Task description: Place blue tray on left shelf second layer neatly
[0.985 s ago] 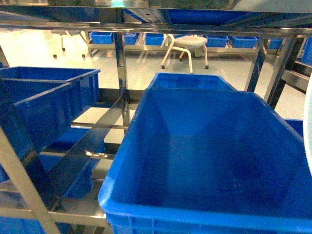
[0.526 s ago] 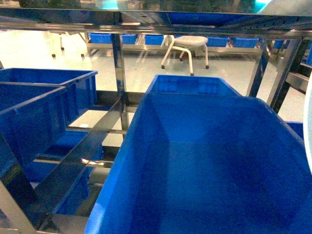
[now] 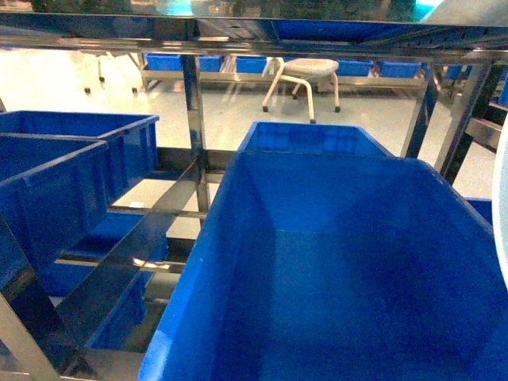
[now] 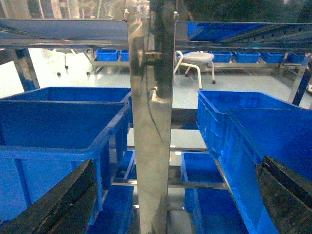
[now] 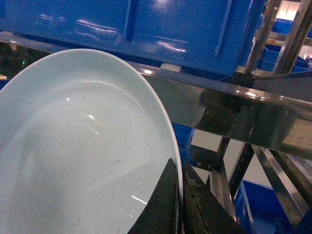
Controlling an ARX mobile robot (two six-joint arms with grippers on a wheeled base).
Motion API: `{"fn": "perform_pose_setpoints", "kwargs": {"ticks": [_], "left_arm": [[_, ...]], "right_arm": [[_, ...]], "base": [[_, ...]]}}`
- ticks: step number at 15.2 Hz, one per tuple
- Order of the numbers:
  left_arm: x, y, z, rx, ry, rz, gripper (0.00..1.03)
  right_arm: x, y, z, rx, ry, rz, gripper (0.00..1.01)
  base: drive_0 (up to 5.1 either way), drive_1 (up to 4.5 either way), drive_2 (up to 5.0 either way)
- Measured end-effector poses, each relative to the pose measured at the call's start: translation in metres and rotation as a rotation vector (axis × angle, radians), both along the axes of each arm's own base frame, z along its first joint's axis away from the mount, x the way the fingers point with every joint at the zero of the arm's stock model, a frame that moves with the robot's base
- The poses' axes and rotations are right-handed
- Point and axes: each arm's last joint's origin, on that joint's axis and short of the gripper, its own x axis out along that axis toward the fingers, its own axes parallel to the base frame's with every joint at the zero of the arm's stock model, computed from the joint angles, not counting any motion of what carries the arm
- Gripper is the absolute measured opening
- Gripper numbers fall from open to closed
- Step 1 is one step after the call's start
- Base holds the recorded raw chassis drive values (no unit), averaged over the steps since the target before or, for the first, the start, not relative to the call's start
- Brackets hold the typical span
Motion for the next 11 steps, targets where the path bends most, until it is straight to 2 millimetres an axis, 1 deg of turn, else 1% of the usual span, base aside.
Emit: {"fn": "perform_pose_setpoints", "kwargs": {"ticks": [4,11], "left_arm": [[0.0,0.0,0.0,0.0,0.0,0.0,0.98],[0.0,0.0,0.0,0.0,0.0,0.0,0.98]], "right_arm": [[0.0,0.0,0.0,0.0,0.0,0.0,0.02],[0.0,0.0,-0.0001,0.0,0.0,0.0,0.02]], "base": [[0.0,4.16,-4.1],[0.0,0.0,0.0]]}}
